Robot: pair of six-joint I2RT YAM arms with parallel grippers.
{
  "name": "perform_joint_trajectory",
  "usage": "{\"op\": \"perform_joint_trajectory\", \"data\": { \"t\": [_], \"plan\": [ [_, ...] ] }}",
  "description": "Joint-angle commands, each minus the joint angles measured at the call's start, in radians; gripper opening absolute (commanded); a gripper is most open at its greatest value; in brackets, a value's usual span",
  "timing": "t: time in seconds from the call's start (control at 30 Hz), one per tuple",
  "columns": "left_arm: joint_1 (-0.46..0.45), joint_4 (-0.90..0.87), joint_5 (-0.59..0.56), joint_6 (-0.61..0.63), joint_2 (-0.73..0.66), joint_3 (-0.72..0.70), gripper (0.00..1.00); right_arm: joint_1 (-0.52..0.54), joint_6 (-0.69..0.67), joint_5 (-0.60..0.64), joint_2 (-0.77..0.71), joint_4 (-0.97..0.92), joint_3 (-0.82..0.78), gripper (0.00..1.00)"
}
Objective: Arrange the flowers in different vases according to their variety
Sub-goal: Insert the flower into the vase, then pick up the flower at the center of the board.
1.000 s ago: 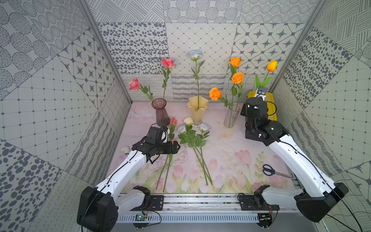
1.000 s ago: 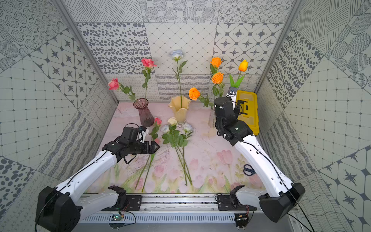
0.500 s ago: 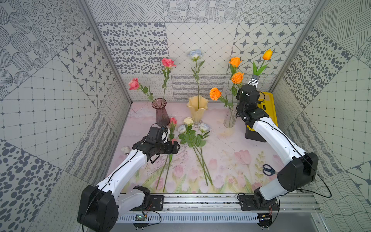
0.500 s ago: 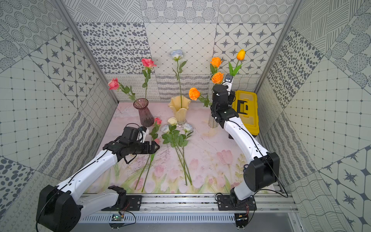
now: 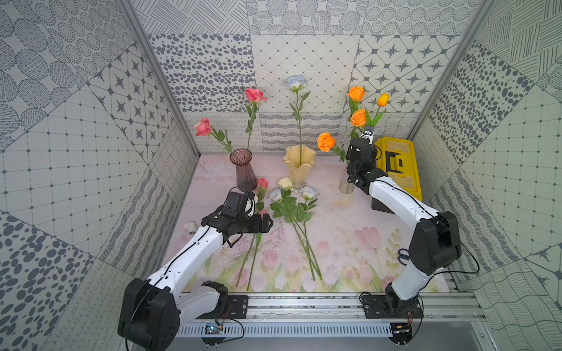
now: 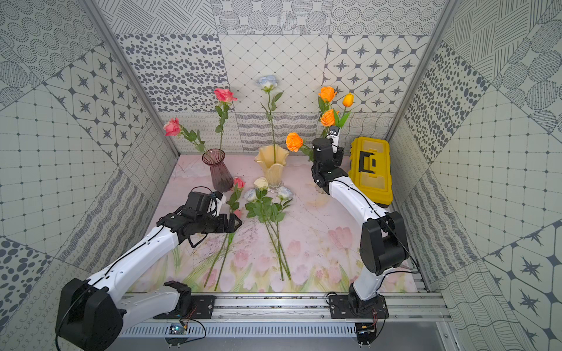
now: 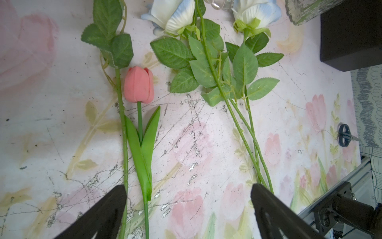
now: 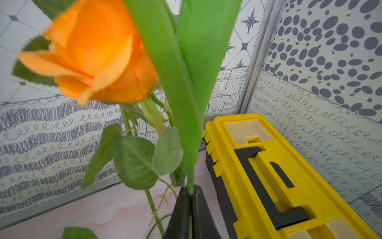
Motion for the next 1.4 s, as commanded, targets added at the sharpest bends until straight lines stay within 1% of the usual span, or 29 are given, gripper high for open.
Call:
{"op": "perform_joint_trajectory", "data": {
  "t": [0.0,0.03,0.1,0.13,0.17,0.2,0.27,0.37,0.5,0.7,0.77,0.87,1.07,1.17,1.37],
  "plan": [
    [-0.003,-0.023,0.009,0.021,0.006,0.026,0.99,0.001,0.014,-0.028,0.002,0.048,-0.018,0.0],
    [-0.003,-0.022,0.009,0.021,0.006,0.026,0.99,0.002,0.012,-0.035,0.002,0.032,-0.015,0.07],
    [-0.004,-0.024,0.007,0.021,0.006,0.027,0.99,0.008,0.016,-0.04,-0.011,0.004,-0.022,0.41],
    [-0.003,-0.024,0.006,0.021,0.004,0.026,0.99,0.013,0.016,-0.041,-0.02,-0.006,-0.027,0.52],
    [-0.002,-0.025,0.006,0.02,0.005,0.028,0.99,0.022,0.009,-0.039,-0.034,-0.016,-0.031,0.6],
    [-0.004,-0.027,0.003,0.021,0.005,0.025,0.99,0.034,0.004,-0.029,-0.048,-0.027,-0.037,0.63],
    [-0.003,-0.03,-0.004,0.023,0.003,0.026,0.99,0.055,0.003,-0.022,-0.079,-0.051,-0.048,0.68],
    [-0.002,-0.034,-0.007,0.02,0.004,0.028,0.99,0.081,0.033,-0.031,-0.124,-0.132,-0.053,0.71],
    [-0.003,-0.051,-0.031,0.02,0.013,0.032,0.99,0.112,0.106,-0.089,-0.184,-0.278,-0.056,0.72],
    [-0.02,-0.114,-0.12,0.023,0.041,0.048,0.97,0.166,0.223,-0.187,-0.275,-0.453,-0.101,0.72],
    [-0.032,-0.143,-0.151,0.026,0.058,0.059,0.95,0.178,0.26,-0.232,-0.307,-0.488,-0.131,0.71],
    [-0.06,-0.176,-0.19,0.032,0.091,0.07,0.92,0.196,0.303,-0.267,-0.353,-0.532,-0.171,0.71],
    [-0.121,-0.263,-0.25,0.018,0.197,0.101,0.83,0.205,0.367,-0.346,-0.42,-0.585,-0.23,0.71],
    [-0.131,-0.293,-0.254,-0.009,0.217,0.101,0.78,0.212,0.372,-0.353,-0.439,-0.607,-0.242,0.71],
    [-0.166,-0.347,-0.243,-0.08,0.204,0.086,0.71,0.212,0.394,-0.368,-0.48,-0.626,-0.273,0.7]
  ]
}}
